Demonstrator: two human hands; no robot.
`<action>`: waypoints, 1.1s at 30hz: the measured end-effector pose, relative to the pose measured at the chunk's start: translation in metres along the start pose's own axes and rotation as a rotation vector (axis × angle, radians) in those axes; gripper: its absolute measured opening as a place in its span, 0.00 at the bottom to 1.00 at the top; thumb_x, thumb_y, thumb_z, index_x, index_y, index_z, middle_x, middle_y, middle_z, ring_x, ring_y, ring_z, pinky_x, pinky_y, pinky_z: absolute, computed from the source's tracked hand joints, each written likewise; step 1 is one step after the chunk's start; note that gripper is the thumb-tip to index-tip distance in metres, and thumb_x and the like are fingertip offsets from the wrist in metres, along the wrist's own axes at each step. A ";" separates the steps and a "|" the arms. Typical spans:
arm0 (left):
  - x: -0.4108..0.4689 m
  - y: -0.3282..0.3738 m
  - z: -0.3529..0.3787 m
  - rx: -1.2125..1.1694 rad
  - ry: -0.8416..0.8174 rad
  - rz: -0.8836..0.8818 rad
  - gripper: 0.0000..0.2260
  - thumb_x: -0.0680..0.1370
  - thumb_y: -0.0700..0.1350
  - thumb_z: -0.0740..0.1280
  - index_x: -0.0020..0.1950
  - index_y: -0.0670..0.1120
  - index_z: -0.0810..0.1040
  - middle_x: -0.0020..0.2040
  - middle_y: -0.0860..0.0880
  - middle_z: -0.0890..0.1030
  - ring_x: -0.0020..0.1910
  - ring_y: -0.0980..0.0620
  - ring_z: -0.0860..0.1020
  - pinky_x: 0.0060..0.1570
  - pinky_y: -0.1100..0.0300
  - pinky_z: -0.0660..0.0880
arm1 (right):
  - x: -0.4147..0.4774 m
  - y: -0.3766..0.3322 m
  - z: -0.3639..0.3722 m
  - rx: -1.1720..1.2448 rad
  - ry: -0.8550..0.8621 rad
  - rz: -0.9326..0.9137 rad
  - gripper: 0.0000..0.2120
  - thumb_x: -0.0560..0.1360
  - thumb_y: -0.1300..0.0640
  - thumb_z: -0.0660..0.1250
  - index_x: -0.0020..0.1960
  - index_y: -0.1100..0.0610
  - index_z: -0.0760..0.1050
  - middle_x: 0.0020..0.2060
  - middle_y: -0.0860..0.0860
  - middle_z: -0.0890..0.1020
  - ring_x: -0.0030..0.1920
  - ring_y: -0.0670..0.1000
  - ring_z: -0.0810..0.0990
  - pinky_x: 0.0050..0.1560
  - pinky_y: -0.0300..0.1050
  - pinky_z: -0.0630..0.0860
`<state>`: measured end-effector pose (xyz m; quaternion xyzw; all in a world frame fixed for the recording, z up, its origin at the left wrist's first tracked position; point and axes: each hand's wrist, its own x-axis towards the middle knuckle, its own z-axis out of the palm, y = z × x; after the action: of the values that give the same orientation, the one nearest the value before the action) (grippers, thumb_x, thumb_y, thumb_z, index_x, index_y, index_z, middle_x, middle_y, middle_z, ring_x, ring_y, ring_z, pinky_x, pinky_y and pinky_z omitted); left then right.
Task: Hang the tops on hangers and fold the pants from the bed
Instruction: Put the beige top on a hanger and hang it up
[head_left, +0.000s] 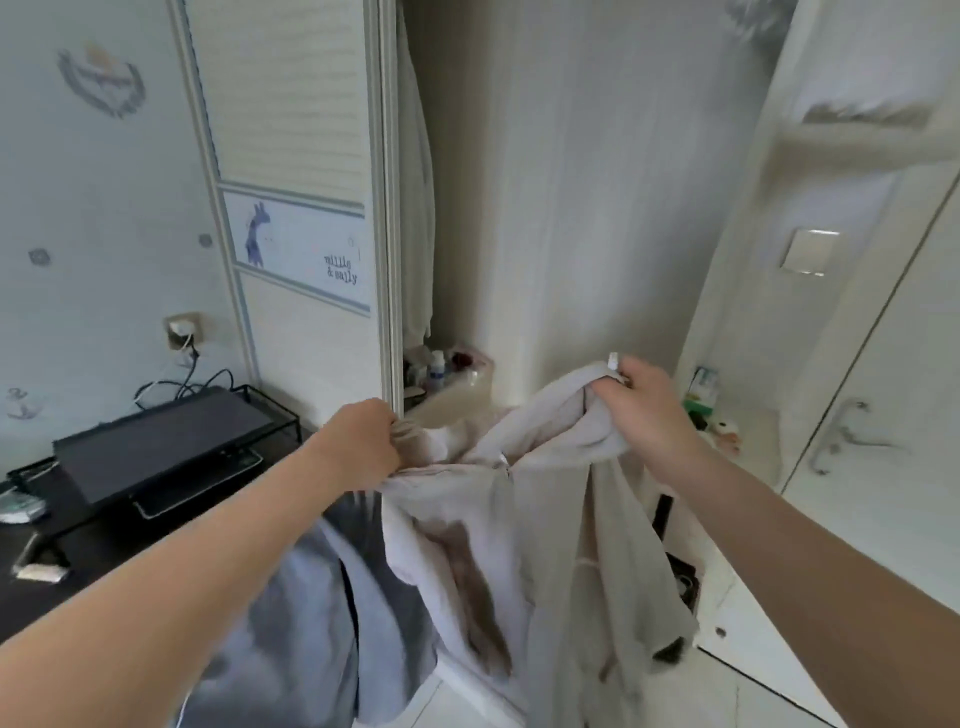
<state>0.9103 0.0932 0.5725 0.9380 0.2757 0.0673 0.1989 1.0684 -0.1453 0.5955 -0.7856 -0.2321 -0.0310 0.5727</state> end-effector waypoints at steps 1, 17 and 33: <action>0.009 0.002 -0.015 0.090 0.022 0.008 0.07 0.77 0.39 0.63 0.39 0.44 0.70 0.34 0.51 0.71 0.39 0.49 0.74 0.30 0.64 0.66 | 0.008 -0.013 0.000 -0.010 0.032 -0.026 0.09 0.76 0.57 0.65 0.39 0.60 0.73 0.31 0.50 0.73 0.24 0.40 0.68 0.24 0.32 0.62; 0.129 0.083 -0.204 -0.668 0.237 0.001 0.06 0.81 0.40 0.63 0.48 0.38 0.76 0.33 0.43 0.74 0.27 0.49 0.70 0.18 0.69 0.64 | 0.144 -0.190 -0.046 -0.256 0.147 -0.094 0.06 0.71 0.64 0.68 0.41 0.55 0.81 0.37 0.52 0.82 0.34 0.49 0.78 0.26 0.34 0.70; 0.299 0.246 -0.333 -0.832 0.459 0.289 0.11 0.82 0.40 0.63 0.39 0.44 0.69 0.37 0.46 0.71 0.33 0.50 0.71 0.28 0.61 0.68 | 0.346 -0.303 -0.092 -0.504 0.189 -0.174 0.05 0.75 0.67 0.67 0.45 0.60 0.74 0.34 0.57 0.79 0.28 0.54 0.79 0.20 0.42 0.75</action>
<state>1.2035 0.1790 0.9819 0.7688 0.1293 0.4031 0.4793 1.2751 -0.0437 1.0036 -0.8739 -0.2292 -0.2101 0.3736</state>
